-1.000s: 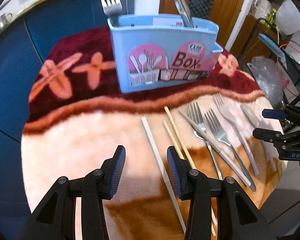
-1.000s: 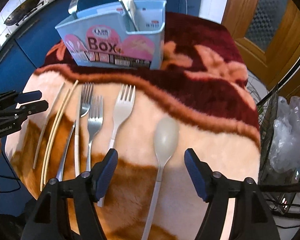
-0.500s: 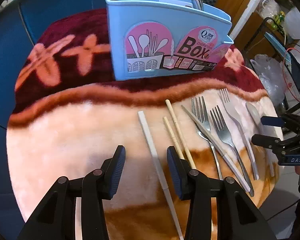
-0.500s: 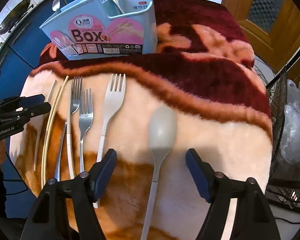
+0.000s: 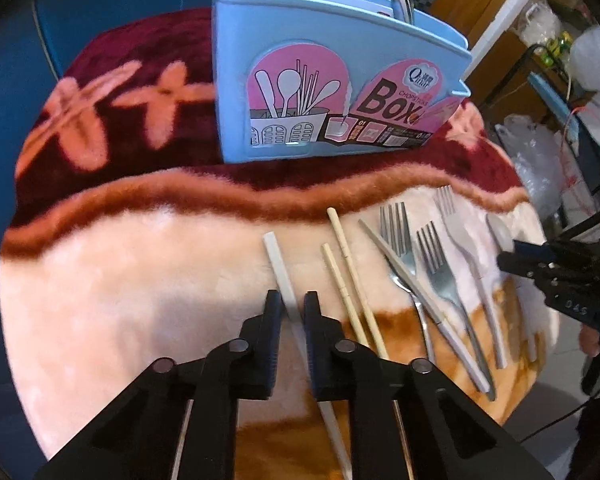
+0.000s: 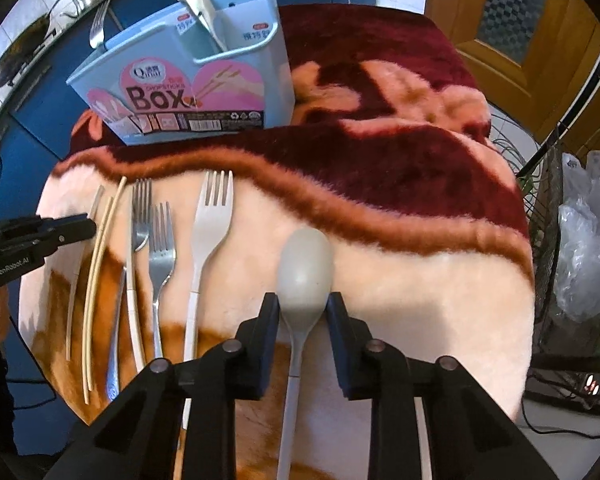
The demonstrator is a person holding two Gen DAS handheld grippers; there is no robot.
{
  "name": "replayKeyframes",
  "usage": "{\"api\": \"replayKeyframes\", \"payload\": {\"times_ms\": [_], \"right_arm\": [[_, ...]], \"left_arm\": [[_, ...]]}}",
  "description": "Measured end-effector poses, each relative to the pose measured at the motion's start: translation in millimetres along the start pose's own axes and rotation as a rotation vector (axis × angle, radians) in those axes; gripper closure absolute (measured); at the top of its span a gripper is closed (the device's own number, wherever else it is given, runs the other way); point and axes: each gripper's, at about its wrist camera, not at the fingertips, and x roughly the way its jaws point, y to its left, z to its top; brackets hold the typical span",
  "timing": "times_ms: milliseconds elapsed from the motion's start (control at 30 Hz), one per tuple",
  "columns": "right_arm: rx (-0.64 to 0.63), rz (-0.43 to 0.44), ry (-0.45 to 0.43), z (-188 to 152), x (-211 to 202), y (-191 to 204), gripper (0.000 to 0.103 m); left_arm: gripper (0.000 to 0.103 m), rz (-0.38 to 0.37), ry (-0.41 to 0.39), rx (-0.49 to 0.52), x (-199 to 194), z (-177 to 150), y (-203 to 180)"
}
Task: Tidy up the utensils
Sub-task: 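Grasp a white chopstick with the left gripper while the right gripper grasps the white spoon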
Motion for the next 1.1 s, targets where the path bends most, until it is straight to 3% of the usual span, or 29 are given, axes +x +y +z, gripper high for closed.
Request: {"api": "replayKeyframes", "payload": {"times_ms": [267, 433, 733, 1100], "right_arm": [[0.004, 0.088, -0.151, -8.2, -26.4, 6.6, 0.076], [-0.017, 0.107, -0.284, -16.7, -45.4, 19.9, 0.076], [-0.023, 0.108, -0.533, -13.6, -71.0, 41.3, 0.076], [-0.032, 0.076, -0.646, 3.5, -83.3, 40.3, 0.076]], "left_arm": [[0.097, -0.042, -0.058, -0.018, -16.7, -10.1, 2.9], [0.097, -0.076, -0.168, -0.014, -42.6, -16.1, 1.2], [0.097, -0.054, -0.436, 0.004, -92.3, -10.8, -6.6], [0.097, -0.096, -0.645, -0.030, -126.8, 30.0, -8.2]]}}
